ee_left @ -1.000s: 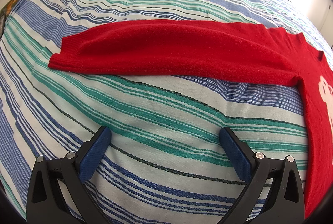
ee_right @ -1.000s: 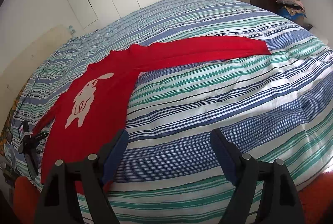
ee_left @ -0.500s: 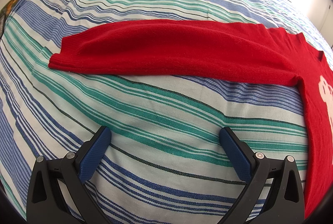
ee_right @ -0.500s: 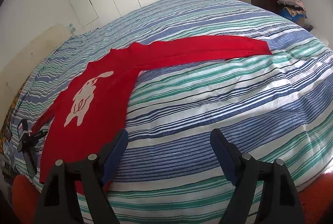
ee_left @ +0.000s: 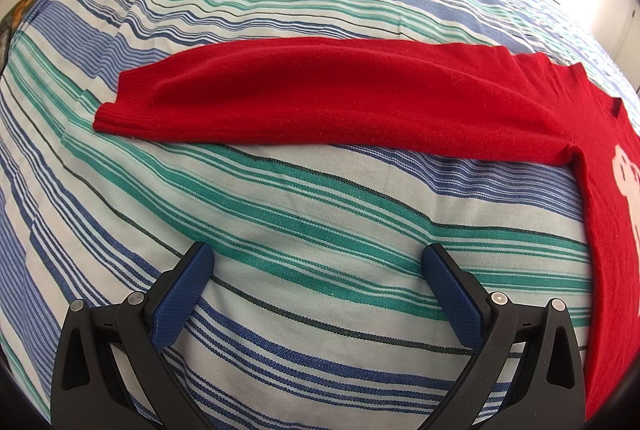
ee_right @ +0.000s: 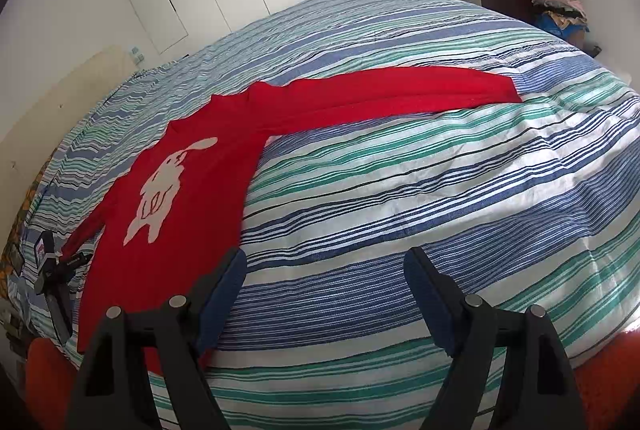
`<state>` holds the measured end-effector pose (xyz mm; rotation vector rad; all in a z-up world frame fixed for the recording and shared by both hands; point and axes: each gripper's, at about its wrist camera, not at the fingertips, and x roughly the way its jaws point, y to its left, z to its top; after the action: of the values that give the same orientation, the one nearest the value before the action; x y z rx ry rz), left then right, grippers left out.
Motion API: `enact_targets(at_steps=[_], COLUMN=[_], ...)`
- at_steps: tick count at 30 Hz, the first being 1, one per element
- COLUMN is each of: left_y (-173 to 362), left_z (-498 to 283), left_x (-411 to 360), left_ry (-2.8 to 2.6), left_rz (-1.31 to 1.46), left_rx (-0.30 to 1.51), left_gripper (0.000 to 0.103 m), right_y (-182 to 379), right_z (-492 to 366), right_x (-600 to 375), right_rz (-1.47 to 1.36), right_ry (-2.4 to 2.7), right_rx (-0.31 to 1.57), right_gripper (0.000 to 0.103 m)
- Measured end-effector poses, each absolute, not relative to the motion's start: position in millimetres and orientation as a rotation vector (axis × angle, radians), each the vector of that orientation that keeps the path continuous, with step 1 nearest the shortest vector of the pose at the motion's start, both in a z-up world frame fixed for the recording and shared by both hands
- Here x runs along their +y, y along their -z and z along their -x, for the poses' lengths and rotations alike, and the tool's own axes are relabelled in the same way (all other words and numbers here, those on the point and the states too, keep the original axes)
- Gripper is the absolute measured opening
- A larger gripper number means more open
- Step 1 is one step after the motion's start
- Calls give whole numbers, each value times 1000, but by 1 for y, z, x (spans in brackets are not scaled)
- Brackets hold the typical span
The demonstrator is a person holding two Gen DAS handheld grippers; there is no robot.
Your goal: Fold small clothes
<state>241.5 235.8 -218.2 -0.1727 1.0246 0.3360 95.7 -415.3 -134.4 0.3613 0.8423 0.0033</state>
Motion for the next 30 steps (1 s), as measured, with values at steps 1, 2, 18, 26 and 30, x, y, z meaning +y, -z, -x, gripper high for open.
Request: enact_targets(at_steps=[1, 2, 18, 26, 30], left_y=[218, 218, 218, 218, 218], left_z=[-241, -241, -241, -241, -241], left_x=[236, 235, 236, 236, 236], left_ry=[-336, -336, -336, -336, -336], left_rz=[173, 173, 173, 172, 172], left_rx=[1025, 1025, 1024, 1025, 1025], left_gripper=[103, 103, 103, 103, 103], right_y=[135, 135, 136, 137, 138], right_z=[-96, -96, -96, -97, -97], right_x=[-415, -415, -417, -418, -419], right_rz=[-359, -358, -374, -379, -378], right_ry=[-3, -3, 3, 4, 2], right_rx=[844, 846, 844, 849, 847], right_gripper=[80, 80, 80, 80, 80])
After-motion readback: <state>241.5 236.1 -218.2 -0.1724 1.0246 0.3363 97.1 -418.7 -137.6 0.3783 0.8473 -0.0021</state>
